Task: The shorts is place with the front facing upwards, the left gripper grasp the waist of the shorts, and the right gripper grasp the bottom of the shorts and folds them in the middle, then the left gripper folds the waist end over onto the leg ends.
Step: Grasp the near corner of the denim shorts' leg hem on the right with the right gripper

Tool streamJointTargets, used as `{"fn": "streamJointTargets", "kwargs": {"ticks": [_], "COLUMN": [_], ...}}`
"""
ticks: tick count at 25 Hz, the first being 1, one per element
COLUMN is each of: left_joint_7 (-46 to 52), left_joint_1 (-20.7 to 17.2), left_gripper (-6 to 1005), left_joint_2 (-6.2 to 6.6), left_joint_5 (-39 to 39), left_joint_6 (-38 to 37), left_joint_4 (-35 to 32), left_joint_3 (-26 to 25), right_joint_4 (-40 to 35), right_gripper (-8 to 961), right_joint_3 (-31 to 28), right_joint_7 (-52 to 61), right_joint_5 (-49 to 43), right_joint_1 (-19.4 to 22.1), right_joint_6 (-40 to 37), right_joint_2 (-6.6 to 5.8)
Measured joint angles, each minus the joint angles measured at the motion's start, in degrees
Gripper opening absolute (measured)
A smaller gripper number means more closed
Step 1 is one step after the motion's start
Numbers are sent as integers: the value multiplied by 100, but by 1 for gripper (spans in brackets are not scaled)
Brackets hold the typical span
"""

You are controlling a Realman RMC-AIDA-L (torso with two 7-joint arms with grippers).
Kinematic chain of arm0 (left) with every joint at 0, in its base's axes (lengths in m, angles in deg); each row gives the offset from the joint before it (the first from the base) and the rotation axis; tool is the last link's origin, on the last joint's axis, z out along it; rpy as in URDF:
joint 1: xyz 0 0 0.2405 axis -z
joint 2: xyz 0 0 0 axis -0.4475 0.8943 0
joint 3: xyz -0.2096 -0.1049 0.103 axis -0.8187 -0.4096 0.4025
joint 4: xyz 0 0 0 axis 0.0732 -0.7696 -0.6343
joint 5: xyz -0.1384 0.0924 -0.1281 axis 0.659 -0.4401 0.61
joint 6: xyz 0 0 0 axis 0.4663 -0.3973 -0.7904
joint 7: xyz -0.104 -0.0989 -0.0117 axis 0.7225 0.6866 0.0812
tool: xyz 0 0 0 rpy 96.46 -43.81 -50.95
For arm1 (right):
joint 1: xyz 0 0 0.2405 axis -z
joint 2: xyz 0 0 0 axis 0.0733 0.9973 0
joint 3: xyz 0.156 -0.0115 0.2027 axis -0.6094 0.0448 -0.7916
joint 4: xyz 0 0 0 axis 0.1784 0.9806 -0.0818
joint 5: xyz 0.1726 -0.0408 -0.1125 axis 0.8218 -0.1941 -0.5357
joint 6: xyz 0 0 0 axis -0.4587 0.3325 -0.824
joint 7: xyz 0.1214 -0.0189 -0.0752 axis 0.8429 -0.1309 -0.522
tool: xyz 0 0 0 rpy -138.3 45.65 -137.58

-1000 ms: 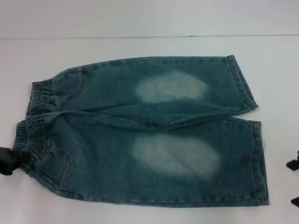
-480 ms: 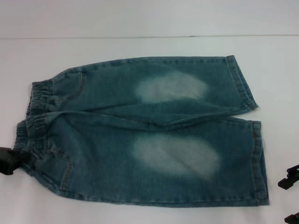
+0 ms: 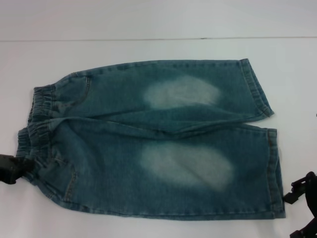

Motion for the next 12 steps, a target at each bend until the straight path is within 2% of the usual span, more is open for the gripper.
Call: {"fn": "streamJointTargets", "kwargs": {"ticks": [12], "left_joint_7": [0], "left_joint_1": [11], "left_gripper": [102], "left_joint_2": [9], "left_joint_5": [0], "left_joint_6": [22], "left_joint_4": [54], "left_joint_3": [-4], "right_joint_4": [274], "right_gripper": [926], "right_joint_3": [91], "right_joint_7": [-89], "right_joint_5": [151], "right_joint_1": [-78], "right_joint_6": [161], "right_joint_2": [10]}}
